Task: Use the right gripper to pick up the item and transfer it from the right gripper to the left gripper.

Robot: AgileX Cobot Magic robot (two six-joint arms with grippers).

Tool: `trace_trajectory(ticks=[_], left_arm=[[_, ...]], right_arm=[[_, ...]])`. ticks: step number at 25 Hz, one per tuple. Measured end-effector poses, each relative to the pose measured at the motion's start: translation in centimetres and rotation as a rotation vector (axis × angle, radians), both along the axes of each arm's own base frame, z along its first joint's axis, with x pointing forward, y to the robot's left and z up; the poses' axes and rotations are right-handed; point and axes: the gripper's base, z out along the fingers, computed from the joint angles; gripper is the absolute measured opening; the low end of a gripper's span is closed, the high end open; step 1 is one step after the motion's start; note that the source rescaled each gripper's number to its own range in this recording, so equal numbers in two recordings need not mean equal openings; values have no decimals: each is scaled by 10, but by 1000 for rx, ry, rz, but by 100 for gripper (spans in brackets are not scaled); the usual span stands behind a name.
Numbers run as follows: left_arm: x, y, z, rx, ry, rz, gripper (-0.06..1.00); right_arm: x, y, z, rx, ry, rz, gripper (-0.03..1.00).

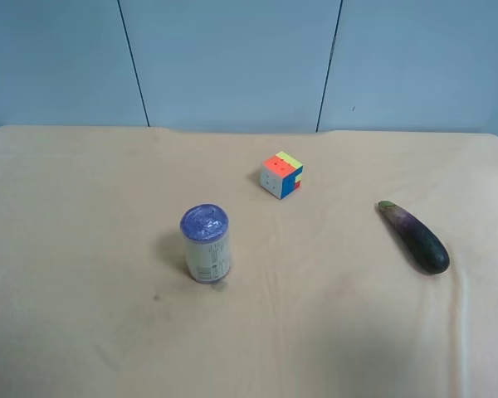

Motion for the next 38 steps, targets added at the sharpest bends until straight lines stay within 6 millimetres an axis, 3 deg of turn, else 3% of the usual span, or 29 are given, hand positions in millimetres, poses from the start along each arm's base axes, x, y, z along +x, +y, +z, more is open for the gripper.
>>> trace_trajectory(ticks=[16,19,23,25,38], left_arm=[[0,0,0,0,0,0,74],[0,0,0,0,0,0,74],[0,0,0,0,0,0,74],[0,0,0,0,0,0,74],[0,0,0,0,0,0,74]], right_arm=[[0,0,0,0,0,0,42],[0,0,0,0,0,0,53],[0,0,0,0,0,0,88],[0,0,0,-2,0,-1,96],[0,-2,0,-15,0,-11,100]])
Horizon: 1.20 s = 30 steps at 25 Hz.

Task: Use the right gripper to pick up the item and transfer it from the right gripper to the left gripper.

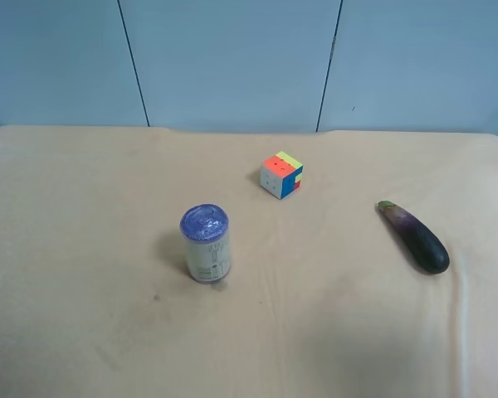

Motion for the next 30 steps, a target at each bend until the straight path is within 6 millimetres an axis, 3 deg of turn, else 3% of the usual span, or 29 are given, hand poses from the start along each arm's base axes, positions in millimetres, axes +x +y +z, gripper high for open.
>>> trace_trajectory(ticks=[6,9,21,26,30], left_arm=[[0,0,0,0,0,0,74],[0,0,0,0,0,0,74],[0,0,0,0,0,0,74],[0,0,0,0,0,0,74],[0,0,0,0,0,0,74]], right_arm=[[0,0,0,5,0,2,100],[10,1,1,17,56,5,100],[103,-5,-22,-3,616,-53,100],[143,-9,-31,-40,676,-69,100],[172,-11,-51,-79,744,-64,100]])
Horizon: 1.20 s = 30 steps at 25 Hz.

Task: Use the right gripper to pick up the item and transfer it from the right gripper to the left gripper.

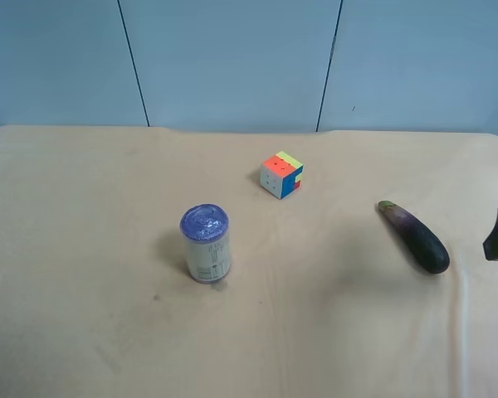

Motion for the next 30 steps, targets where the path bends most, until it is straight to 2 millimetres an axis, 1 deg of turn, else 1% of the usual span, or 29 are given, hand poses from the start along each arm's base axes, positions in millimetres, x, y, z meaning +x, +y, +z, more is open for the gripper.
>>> trace_trajectory(ticks=[5,10,19,24,27,30], left_arm=[[0,0,0,0,0,0,74],[0,0,0,0,0,0,74],[0,0,0,0,0,0,74],[0,0,0,0,0,0,74],[0,0,0,0,0,0,74],[0,0,0,0,0,0,74]], right_arm=[[29,-2,-24,-28,36,31,100],[49,-3,-47,-60,66,78,100],[84,1,-78,-20,-37,107,100],[90,2,-105,2,36,97,100],[93,3,-116,9,59,99,100],[96,4,-123,12,50,105,100]])
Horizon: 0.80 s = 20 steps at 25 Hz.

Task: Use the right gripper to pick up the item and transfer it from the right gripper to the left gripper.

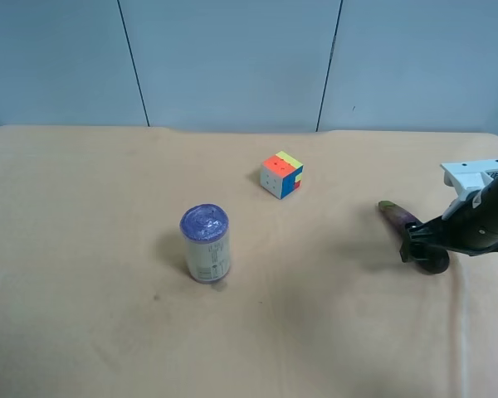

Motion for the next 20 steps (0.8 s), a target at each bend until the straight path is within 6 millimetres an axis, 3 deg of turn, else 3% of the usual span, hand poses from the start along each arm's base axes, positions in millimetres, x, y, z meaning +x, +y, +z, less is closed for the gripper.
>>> trace_trajectory(ticks=[5,8,11,18,19,20], left_arm=[[0,0,0,0,0,0,74],[0,0,0,0,0,0,74],[0,0,0,0,0,0,74],[0,0,0,0,0,0,74],[0,0,0,0,0,0,74],[0,0,0,0,0,0,74]], right_arm=[[1,0,-6,7,8,-6,100],[2,1,-9,9,10,-7,93],[2,1,-14,14,28,-15,73],[4,1,-18,24,23,-25,6],[4,2,-18,28,23,-32,0],[4,2,-18,30,23,-35,0]])
